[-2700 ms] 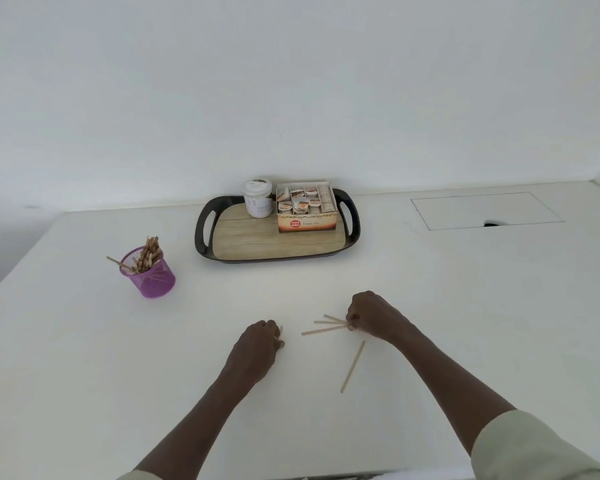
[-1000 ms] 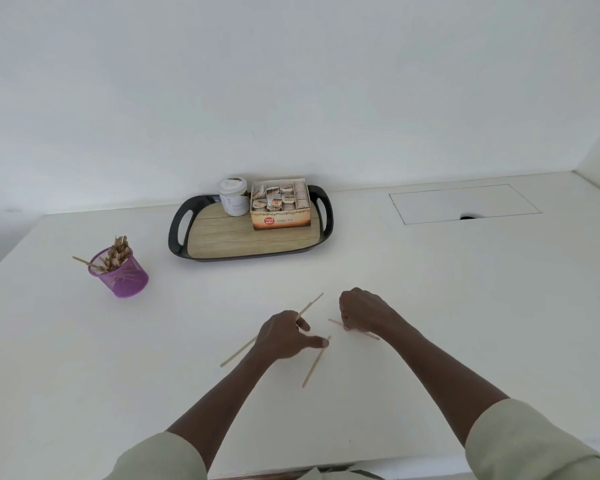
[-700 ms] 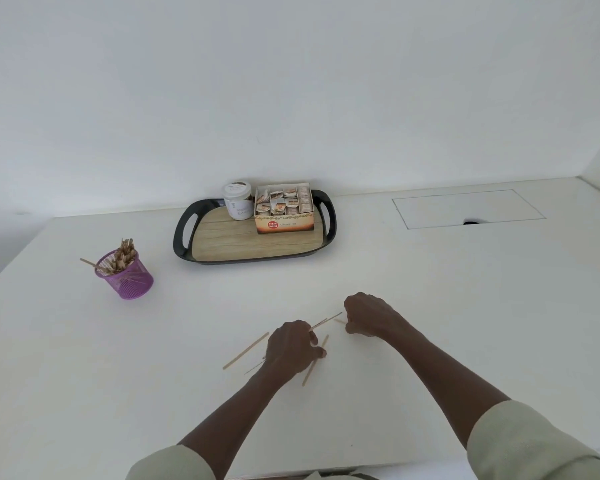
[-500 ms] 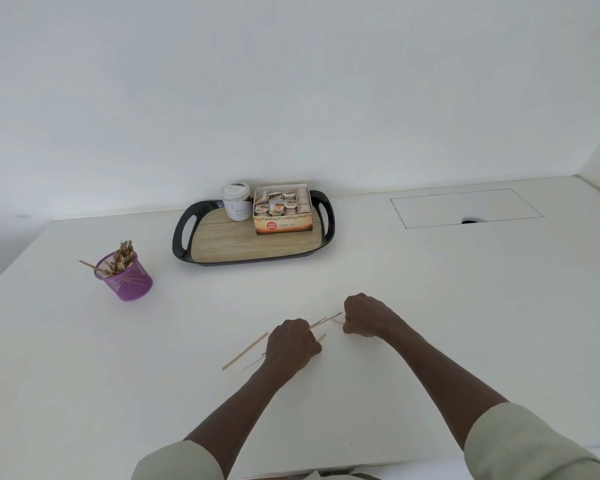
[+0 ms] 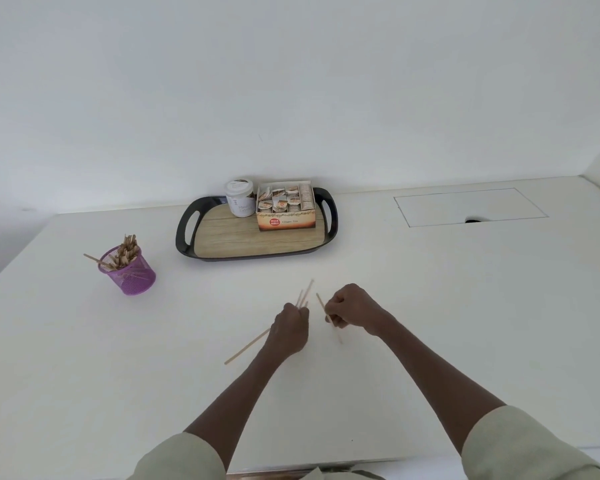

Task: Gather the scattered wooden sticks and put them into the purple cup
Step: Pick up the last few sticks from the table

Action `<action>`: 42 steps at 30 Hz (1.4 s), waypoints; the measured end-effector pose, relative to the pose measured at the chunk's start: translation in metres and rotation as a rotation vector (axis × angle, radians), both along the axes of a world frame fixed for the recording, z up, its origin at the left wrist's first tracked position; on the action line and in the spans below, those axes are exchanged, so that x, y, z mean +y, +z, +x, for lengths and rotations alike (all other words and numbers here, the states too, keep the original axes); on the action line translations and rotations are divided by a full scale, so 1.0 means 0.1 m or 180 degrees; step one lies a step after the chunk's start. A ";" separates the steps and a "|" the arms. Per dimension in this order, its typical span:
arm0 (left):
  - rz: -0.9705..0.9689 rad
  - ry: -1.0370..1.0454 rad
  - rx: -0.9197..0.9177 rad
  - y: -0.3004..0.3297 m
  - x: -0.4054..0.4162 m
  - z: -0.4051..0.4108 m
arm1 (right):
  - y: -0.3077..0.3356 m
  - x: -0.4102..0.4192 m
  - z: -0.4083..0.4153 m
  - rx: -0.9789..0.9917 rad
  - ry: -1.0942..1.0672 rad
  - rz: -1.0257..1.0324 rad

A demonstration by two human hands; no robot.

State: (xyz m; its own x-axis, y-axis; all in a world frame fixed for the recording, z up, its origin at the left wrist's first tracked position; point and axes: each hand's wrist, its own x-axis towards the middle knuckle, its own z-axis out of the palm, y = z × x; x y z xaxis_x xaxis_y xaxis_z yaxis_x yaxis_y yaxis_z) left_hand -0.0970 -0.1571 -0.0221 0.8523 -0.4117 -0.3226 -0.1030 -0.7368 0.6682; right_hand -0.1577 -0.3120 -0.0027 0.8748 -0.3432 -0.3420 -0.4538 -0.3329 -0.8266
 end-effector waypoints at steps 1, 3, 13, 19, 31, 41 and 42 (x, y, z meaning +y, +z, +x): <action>-0.0246 0.0087 0.0146 0.03 0.01 0.05 | 0.03 0.08 0.06 -0.0094 -0.0058 0.0144; -0.0779 0.0229 0.0477 0.10 0.05 0.14 | 0.10 0.26 0.18 -0.0260 -0.0152 0.0330; -0.1703 0.0555 0.0839 0.05 0.53 0.56 | 0.25 1.00 0.70 -0.0476 -0.0044 0.0137; -0.1798 0.1197 0.0906 0.04 0.94 0.82 | 0.11 1.13 0.77 -0.0487 0.1073 -0.0856; -0.2476 0.1935 0.1809 0.03 1.33 1.03 | -0.14 1.21 0.72 -0.0095 0.2048 -0.2639; -0.2525 0.1950 0.2009 0.04 1.30 1.07 | 0.01 1.38 0.83 -0.0257 0.0260 -0.1054; -0.2586 0.1886 0.2064 0.05 1.28 1.07 | 0.05 1.45 0.86 -0.0396 0.0115 -0.0732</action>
State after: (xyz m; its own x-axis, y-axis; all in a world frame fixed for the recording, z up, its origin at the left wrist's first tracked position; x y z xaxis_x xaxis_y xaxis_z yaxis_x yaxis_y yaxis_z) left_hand 0.0104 -0.0293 -0.0175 0.7528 -0.2921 -0.5898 0.6384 0.1059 0.7624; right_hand -0.0713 -0.1673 0.0022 0.9183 -0.3673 -0.1475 -0.3377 -0.5327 -0.7760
